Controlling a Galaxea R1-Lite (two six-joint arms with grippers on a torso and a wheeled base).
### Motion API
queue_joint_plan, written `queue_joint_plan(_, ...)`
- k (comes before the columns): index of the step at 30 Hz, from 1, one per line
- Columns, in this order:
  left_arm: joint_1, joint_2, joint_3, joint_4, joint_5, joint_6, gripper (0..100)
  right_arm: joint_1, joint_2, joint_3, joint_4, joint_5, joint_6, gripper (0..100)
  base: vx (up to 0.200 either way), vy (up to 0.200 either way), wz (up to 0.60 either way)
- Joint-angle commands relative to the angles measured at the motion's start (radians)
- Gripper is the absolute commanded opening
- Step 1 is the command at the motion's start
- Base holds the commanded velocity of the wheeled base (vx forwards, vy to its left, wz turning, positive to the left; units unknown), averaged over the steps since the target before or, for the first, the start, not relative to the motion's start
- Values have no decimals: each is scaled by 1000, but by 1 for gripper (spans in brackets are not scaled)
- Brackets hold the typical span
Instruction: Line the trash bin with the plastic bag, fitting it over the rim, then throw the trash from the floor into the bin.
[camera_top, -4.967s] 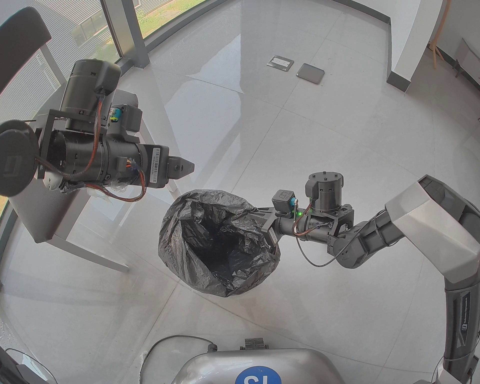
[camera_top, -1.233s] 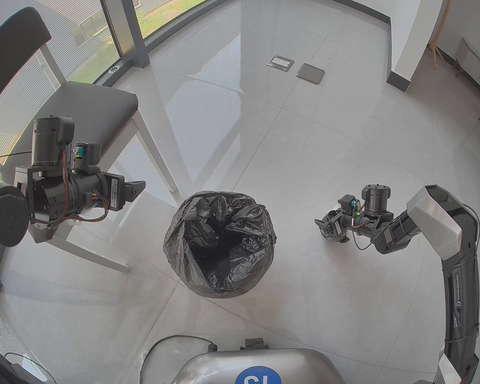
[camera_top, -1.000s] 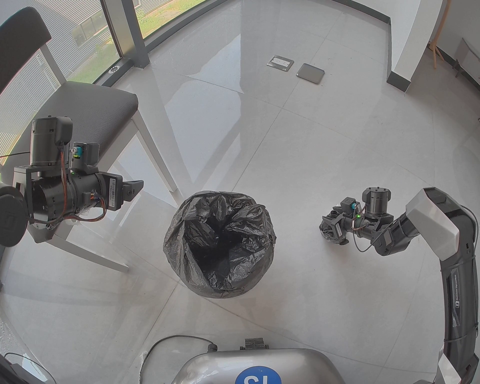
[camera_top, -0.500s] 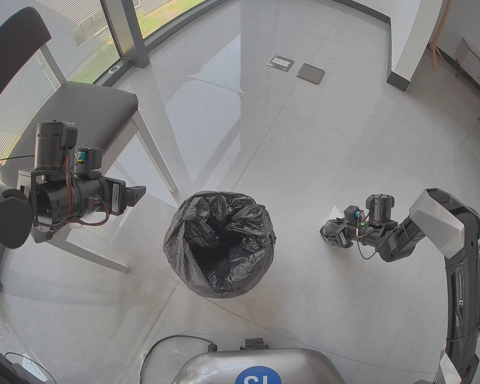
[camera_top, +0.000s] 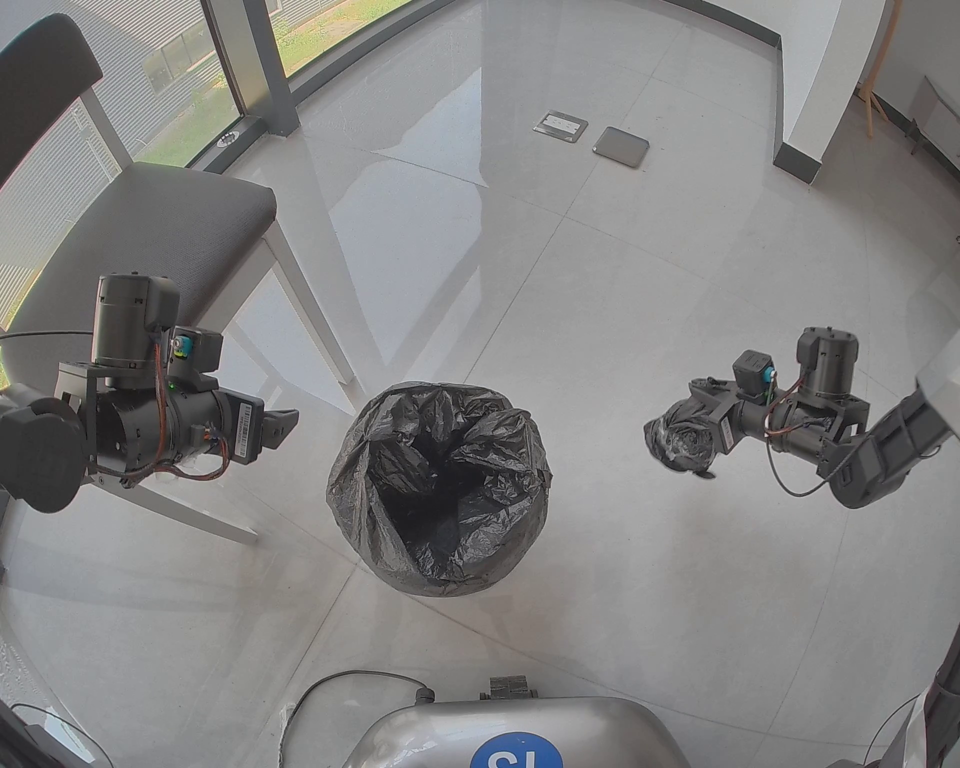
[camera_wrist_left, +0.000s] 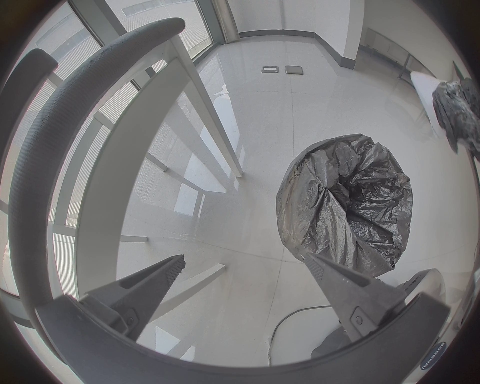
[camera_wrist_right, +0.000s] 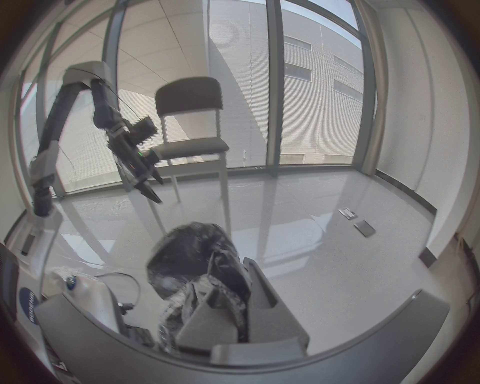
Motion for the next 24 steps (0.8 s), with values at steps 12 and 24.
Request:
queue_joint_plan(12,7,125,63,-4,77,84,100,361,-465,287,10,8,8,0,0,0,0)
queue_joint_plan(24,27,125,52,-8,80,74,100,534,-330,123,-21,96,52,0,0,0,0)
